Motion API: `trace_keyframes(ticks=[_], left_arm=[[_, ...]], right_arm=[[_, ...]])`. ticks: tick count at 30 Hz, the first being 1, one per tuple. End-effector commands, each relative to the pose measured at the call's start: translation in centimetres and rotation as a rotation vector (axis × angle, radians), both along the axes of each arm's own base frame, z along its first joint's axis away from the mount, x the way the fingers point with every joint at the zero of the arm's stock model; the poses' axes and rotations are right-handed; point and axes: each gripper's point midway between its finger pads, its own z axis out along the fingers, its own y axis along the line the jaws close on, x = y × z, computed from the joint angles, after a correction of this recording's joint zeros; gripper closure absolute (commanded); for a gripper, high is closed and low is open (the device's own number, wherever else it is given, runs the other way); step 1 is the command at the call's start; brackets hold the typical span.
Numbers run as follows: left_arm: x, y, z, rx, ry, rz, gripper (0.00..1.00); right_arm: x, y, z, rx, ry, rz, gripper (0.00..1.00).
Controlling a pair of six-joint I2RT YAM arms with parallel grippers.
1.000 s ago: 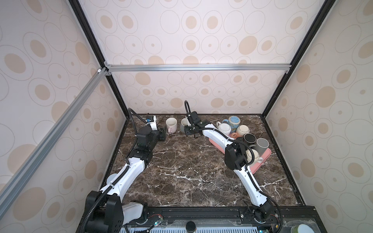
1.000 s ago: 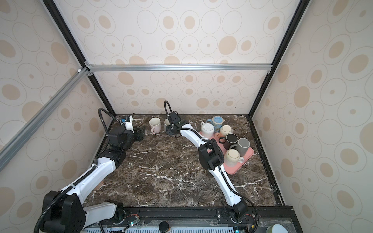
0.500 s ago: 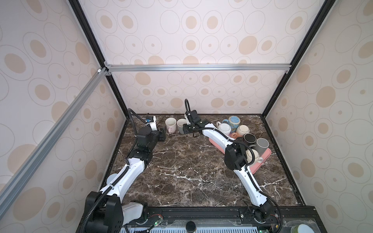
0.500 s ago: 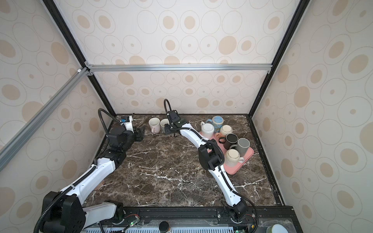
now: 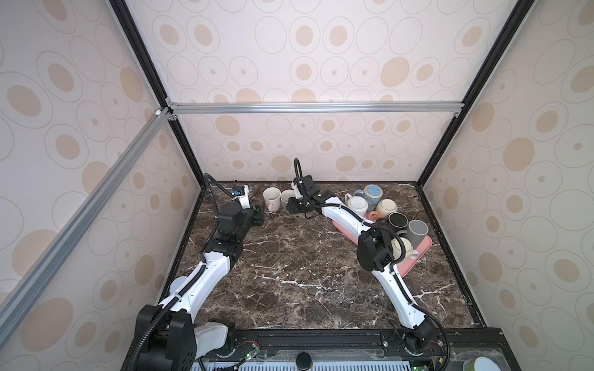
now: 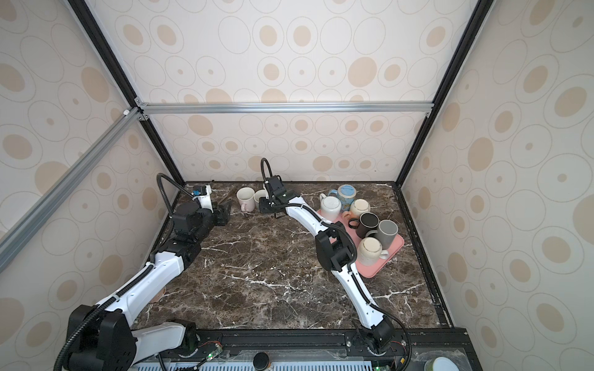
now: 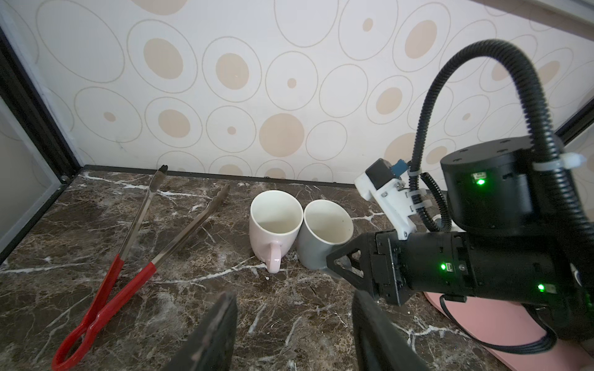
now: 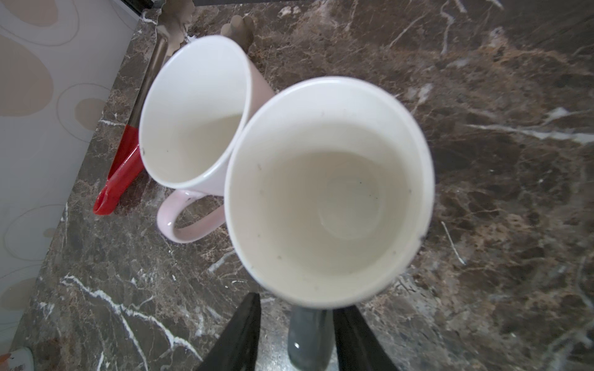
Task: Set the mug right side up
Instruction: 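Open the right gripper to release the grey mug on the table, then move the right gripper to the upside-down cream mug while the left reaches the tray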
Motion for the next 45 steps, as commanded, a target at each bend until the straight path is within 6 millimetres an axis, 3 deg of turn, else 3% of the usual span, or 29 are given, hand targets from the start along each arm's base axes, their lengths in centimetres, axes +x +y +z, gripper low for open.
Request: trace_keyframes(ticks=[1, 8, 13, 22, 29, 33, 37, 40, 45], left_arm=[[-0.3, 0.2, 1.4, 0.003, -0.048, 0.000, 0.41], [-0.6, 0.3, 0.7, -0.001, -0.034, -0.001, 0.41], [-0.8, 0.2, 0.8, -0.002, -0.037, -0.003, 0.41], [-0.9, -0.3, 0.9, -0.031, -0.035, -0.030, 0.41], [-0.8, -2.7, 1.0, -0.077, -0.040, -0.090, 0.46], [-0.8, -5.0, 1.4, -0.073, -0.042, -0.136, 0.46], [-1.1, -7.6, 1.9, -0.042, -0.048, -0.177, 0.46], [-1.6, -10.0, 2.0, -0.042, -0.054, -0.221, 0.46], [-2.4, -14.9, 1.1, -0.048, -0.039, -0.321, 0.46]], right_arm=[[-0.5, 1.4, 2.8, 0.083, -0.014, 0.020, 0.59], [-0.6, 2.5, 3.0, 0.138, -0.006, 0.055, 0.58], [-0.5, 2.2, 3.5, 0.121, -0.016, 0.048, 0.57], [-0.5, -0.7, 7.0, 0.035, -0.089, 0.035, 0.56], [-1.6, -3.9, 10.7, -0.031, -0.164, 0.033, 0.55], [-2.2, -6.3, 12.6, -0.005, -0.167, 0.006, 0.55], [-2.9, -10.2, 13.8, -0.018, -0.168, -0.046, 0.54], [-4.1, -14.0, 14.1, -0.041, -0.156, -0.098, 0.54], [-7.6, -22.8, 12.5, -0.167, -0.118, -0.246, 0.53]])
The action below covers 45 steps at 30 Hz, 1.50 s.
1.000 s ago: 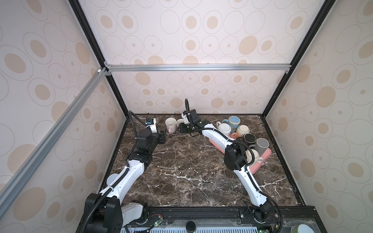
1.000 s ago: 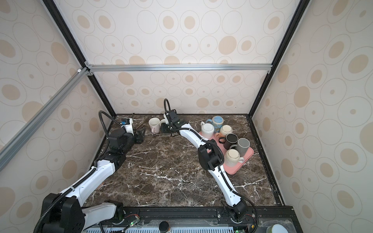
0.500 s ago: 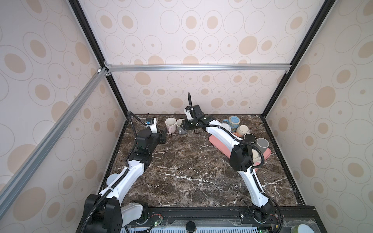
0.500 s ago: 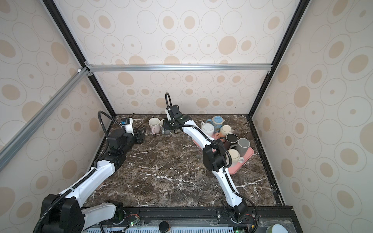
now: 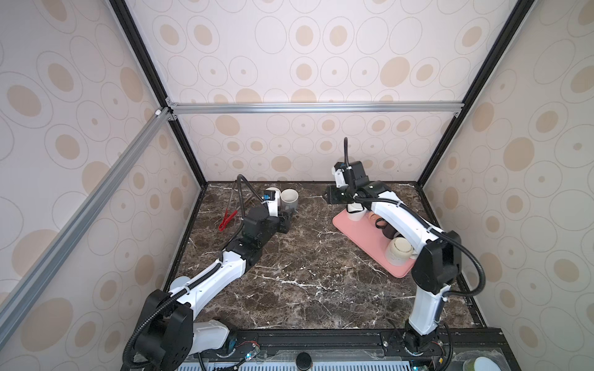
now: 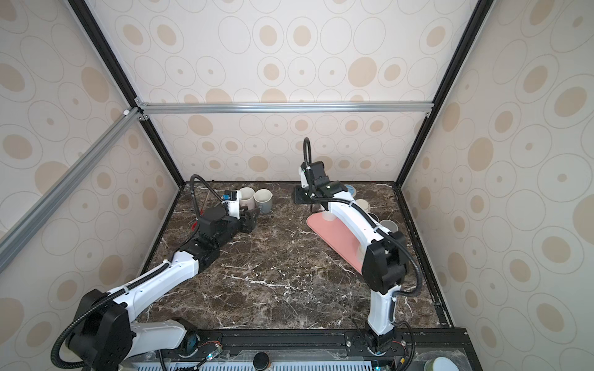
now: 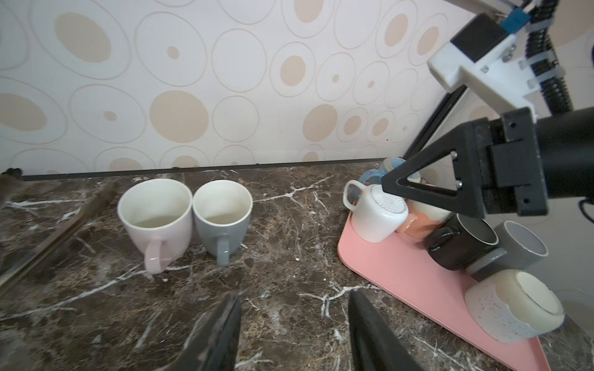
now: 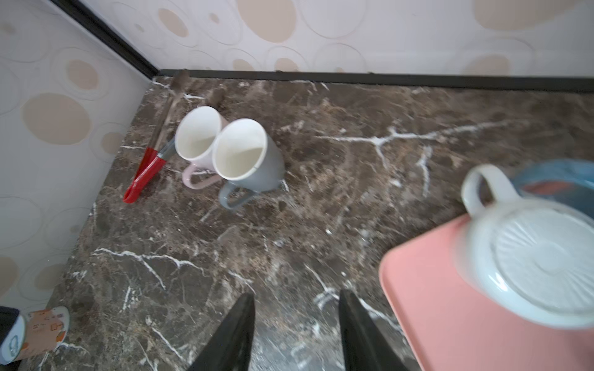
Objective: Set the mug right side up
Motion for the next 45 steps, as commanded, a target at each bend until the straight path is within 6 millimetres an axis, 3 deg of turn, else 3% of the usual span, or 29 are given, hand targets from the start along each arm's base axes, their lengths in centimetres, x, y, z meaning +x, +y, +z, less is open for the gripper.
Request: trace_keyframes(ticks=[1, 6, 9, 13, 17, 21, 25, 29, 37, 45], left_arm=[[0.1, -2.9, 1.5, -0.024, -0.045, -0.044, 0.46], [-0.2, -7.5, 0.5, -0.035, -0.021, -0.150, 0.46], [-0.5, -10.3, -0.2, -0.048, 0.000, -0.219, 0.46], [-1.4, -14.6, -0.9, -0.080, 0.027, -0.316, 0.46], [-3.7, -20.6, -1.7, -0.097, 0.059, -0.451, 0.46], [-5.6, -25.1, -2.2, -0.104, 0.076, -0.549, 0.46], [-6.4, -27.2, -2.3, -0.081, 0.078, -0.599, 0.46], [-6.4, -27.3, -2.5, -0.071, 0.078, -0.596, 0.46], [-6.2, -27.0, -3.0, -0.058, 0.085, -0.579, 0.46], [-6.2, -27.4, -4.9, -0.043, 0.123, -0.583, 0.46]], right_arm=[[-2.5, -6.2, 0.3, -0.098, -0.008, -0.122, 0.52], [-8.5, -16.5, -1.5, -0.219, 0.026, -0.357, 0.46], [-11.7, -21.2, -2.3, -0.183, 0.054, -0.496, 0.45], [-14.4, -25.1, -4.3, -0.127, 0.115, -0.637, 0.44], [-15.1, -27.5, -6.6, -0.044, 0.198, -0.734, 0.44], [-14.8, -28.0, -9.2, 0.048, 0.279, -0.770, 0.44], [-14.7, -27.7, -10.9, 0.055, 0.338, -0.757, 0.44], [-14.6, -26.9, -12.1, 0.091, 0.365, -0.734, 0.47], [-14.9, -23.3, -13.1, 0.209, 0.396, -0.674, 0.53], [-13.4, -18.7, -11.8, 0.259, 0.359, -0.568, 0.53]])
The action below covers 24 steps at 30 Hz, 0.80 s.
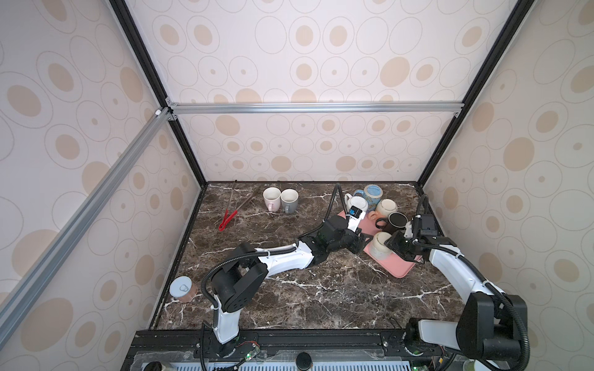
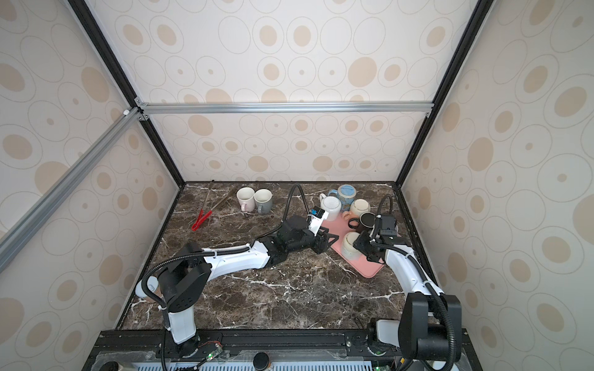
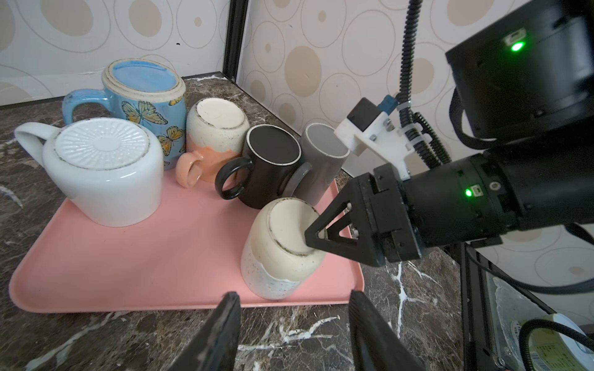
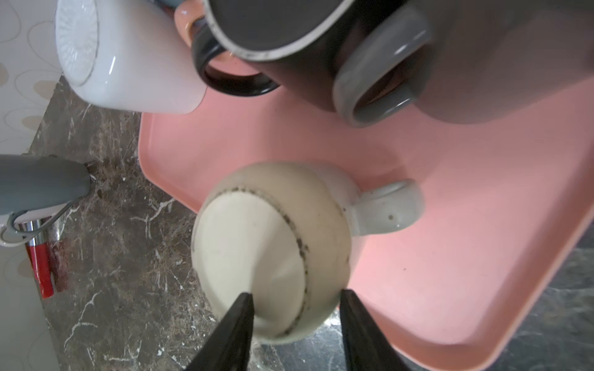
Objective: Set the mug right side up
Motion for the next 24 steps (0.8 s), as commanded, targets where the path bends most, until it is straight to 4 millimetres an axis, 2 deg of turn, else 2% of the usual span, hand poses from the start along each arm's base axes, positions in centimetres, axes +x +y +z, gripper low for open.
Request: trace_keyframes(ticks=[1, 4, 9, 11, 15, 18, 21, 24], left_arm=[[0.5, -0.8, -0.2, -0.002, -0.001, -0.004, 0.47], [0.5, -1.1, -2.1, 0.025, 0.028, -0.010, 0.51], [0.3, -1.8, -4.5, 0.037, 0.083, -0.033, 0.59], [0.1, -2.1, -5.1, 0.040, 0.096, -0.044, 0.60], [-0.2, -2.8, -5.8, 0.041, 0.114, -0.063, 0.63], [-0.6, -3.3, -6.1, 0.035, 0.132, -0.081, 0.64], [-1.4, -4.0, -6.0, -0.007, 0.165, -0.120, 0.67], [-2.1, -4.8, -6.1, -0.034, 0.189, -0.146, 0.69]], right_arm=[[0.4, 2.3, 1.0, 0.033, -0.018, 0.046, 0.53], [0.8, 2.3, 2.4, -0.022, -0.043, 0.082, 0.52], [1.1, -0.2, 4.1, -0.179, -0.068, 0.073, 0.50], [1.4, -1.3, 4.4, -0.209, -0.081, 0.051, 0.50], [2.1, -3.2, 3.4, -0.186, -0.079, -0.011, 0.53], [2.9, -4.0, 2.5, -0.180, -0.070, -0.025, 0.64], [3.7, -4.5, 1.9, -0.187, -0.051, -0.014, 0.80], [4.4, -4.8, 1.1, -0.205, -0.032, 0.003, 0.88]])
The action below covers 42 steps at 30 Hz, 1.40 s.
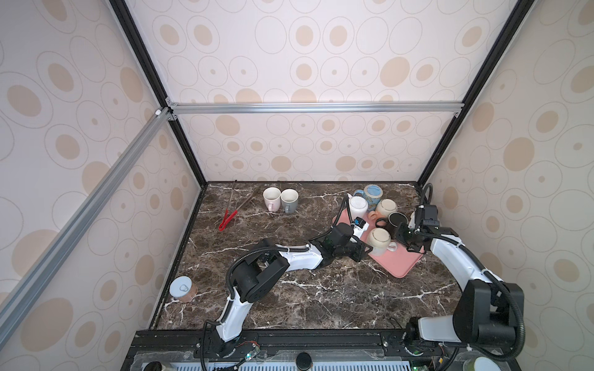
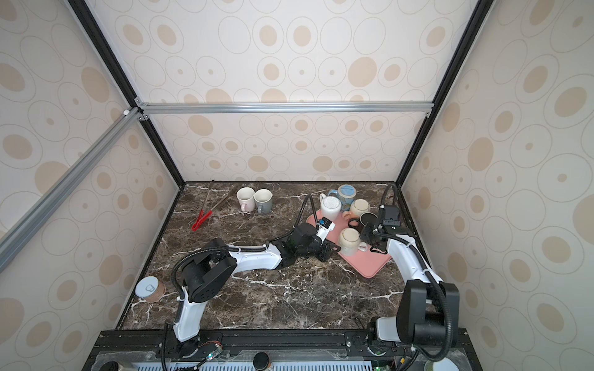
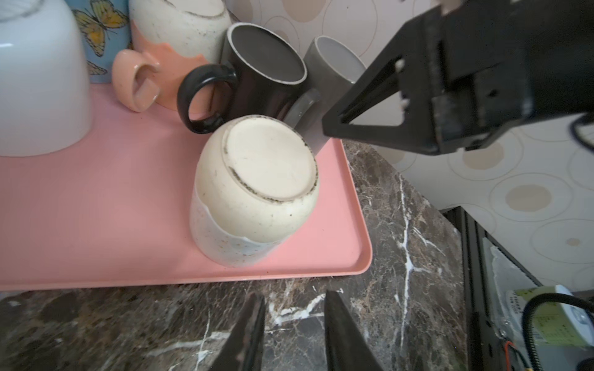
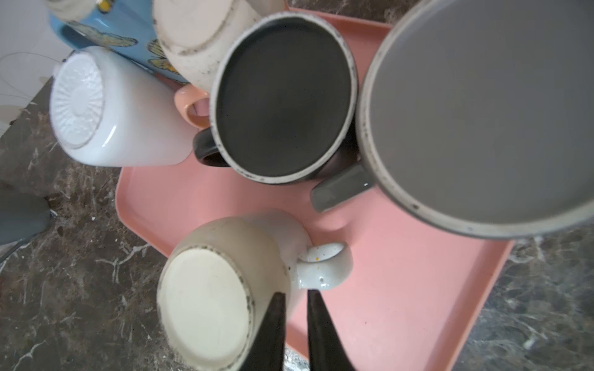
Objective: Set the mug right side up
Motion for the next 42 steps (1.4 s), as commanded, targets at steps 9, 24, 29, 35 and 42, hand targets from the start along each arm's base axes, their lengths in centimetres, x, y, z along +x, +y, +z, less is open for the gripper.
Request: trace_keyframes(ticks=[9, 24, 29, 35, 42], left_arm=[[-0.9, -3.3, 0.0, -0.094, 0.071, -0.070, 0.71], [3.2, -2.8, -1.0, -0.158, 0.139, -0.015, 0.71], [5.2, -2.1, -0.9, -0.178, 0.139, 0.020, 0.71], [6.7, -2.7, -2.0, -0.167, 0.149, 0.010, 0.71], [9.5, -2.7, -2.3, -0.160, 0.141, 0.037, 0.71]], right_arm=[[0.9, -1.1, -2.9, -0.085, 0.071, 0.051, 0.89], [-2.9, 0.0, -4.6, -0.068, 0.124, 0.118, 0.89], [-2.9, 1.7, -4.6, 0.011, 0.102, 0.133, 0.89], [-2.7, 3.9, -4.8, 0.056, 0.099, 0.174, 0.89], [-2.3, 5.2, -4.1, 0.085, 0.083, 0.197, 0.89]])
